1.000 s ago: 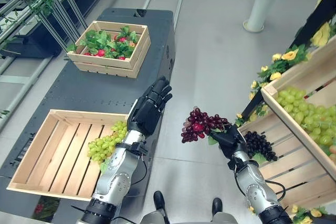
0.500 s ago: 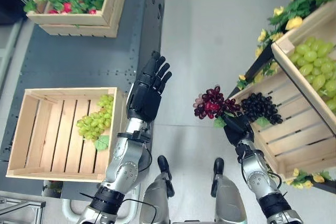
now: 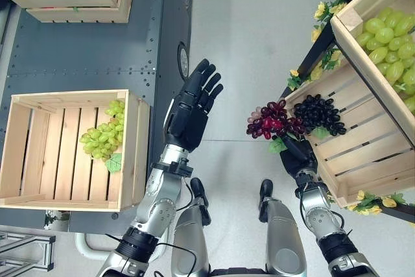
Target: Pick up the fruits from the basket on one side to the basket on the other side
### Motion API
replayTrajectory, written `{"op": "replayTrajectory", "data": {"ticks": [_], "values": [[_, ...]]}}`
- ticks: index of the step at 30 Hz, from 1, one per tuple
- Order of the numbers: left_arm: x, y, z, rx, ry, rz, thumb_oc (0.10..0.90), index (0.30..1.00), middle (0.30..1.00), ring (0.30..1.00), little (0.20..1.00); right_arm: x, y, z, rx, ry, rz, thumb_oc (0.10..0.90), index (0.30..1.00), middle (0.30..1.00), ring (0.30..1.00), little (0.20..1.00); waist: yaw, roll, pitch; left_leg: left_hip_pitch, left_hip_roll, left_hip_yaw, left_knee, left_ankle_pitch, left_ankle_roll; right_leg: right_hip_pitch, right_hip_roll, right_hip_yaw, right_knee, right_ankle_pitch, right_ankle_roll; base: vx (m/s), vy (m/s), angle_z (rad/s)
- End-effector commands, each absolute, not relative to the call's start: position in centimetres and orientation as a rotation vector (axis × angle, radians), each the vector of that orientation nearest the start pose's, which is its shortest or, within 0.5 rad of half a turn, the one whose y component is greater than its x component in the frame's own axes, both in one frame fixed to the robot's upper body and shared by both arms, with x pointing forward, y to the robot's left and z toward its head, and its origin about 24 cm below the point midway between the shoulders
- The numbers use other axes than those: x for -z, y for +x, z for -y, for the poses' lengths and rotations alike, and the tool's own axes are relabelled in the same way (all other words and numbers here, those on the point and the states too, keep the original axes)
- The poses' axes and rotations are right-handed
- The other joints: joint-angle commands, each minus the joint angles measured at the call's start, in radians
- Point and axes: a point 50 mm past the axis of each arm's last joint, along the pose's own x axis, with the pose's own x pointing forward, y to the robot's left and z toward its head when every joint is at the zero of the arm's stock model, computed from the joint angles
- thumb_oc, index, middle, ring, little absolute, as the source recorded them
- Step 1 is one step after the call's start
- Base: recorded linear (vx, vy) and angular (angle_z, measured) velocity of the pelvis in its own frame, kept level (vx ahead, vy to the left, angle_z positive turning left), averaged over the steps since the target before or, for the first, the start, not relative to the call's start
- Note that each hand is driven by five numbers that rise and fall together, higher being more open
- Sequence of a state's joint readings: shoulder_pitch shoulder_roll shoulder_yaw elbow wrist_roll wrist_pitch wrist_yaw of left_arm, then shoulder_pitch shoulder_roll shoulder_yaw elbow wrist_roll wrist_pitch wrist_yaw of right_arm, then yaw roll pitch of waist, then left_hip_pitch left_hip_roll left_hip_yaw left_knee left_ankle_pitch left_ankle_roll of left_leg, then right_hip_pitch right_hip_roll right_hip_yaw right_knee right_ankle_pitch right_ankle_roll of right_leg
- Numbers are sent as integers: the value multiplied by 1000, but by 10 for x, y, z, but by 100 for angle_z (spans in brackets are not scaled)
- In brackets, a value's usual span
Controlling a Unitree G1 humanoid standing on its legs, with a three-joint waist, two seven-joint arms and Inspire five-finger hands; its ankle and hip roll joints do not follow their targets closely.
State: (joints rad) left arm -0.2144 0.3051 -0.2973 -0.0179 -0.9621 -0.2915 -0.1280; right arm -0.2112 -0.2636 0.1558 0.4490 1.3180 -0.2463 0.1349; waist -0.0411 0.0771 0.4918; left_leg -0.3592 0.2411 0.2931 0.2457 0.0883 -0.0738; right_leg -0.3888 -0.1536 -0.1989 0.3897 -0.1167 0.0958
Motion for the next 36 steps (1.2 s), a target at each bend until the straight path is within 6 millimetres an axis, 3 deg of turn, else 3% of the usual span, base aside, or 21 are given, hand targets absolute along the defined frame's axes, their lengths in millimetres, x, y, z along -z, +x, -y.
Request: {"op": "replayTrajectory", "data": {"ticks": [1,9,23,30,31,36], "values": [[-166,278,-133,519,-656,613,800,900,900,900,900,-73,308,200,-39,1118,374,400,300,300,300,300,-11,-38,-22,-116,12,-25,248,-41,-63,105,81,-78,-151,51,-75,42,-44,2],[-165,280,-134,540,-643,580,800,900,900,900,900,-77,313,236,158,1231,466,400,300,300,300,300,-1,-32,-7,-128,29,-28,271,-32,-74,122,84,-84,-159,56,-76,41,-34,1],[-151,278,-140,554,-633,494,800,900,900,900,900,-52,284,297,550,1294,562,400,300,300,300,300,6,-35,-9,-119,57,-21,294,-36,-81,166,95,-92,-169,56,-77,71,-34,1],[-145,277,-141,555,-629,453,800,900,900,900,900,-34,267,320,770,1236,471,409,314,314,314,314,13,-31,-16,-119,66,-24,312,-37,-86,190,96,-100,-171,58,-76,65,-28,6],[-143,277,-140,554,-630,443,800,900,900,900,900,-31,265,323,800,1216,433,800,900,900,900,900,15,-31,-17,-118,67,-26,315,-36,-87,195,97,-101,-171,59,-76,64,-17,0],[-140,276,-139,562,-628,415,800,900,900,900,900,-18,257,331,889,1181,348,800,900,900,900,900,25,-31,-23,-113,66,-32,321,-34,-89,215,99,-106,-175,60,-77,60,-24,0]]}}
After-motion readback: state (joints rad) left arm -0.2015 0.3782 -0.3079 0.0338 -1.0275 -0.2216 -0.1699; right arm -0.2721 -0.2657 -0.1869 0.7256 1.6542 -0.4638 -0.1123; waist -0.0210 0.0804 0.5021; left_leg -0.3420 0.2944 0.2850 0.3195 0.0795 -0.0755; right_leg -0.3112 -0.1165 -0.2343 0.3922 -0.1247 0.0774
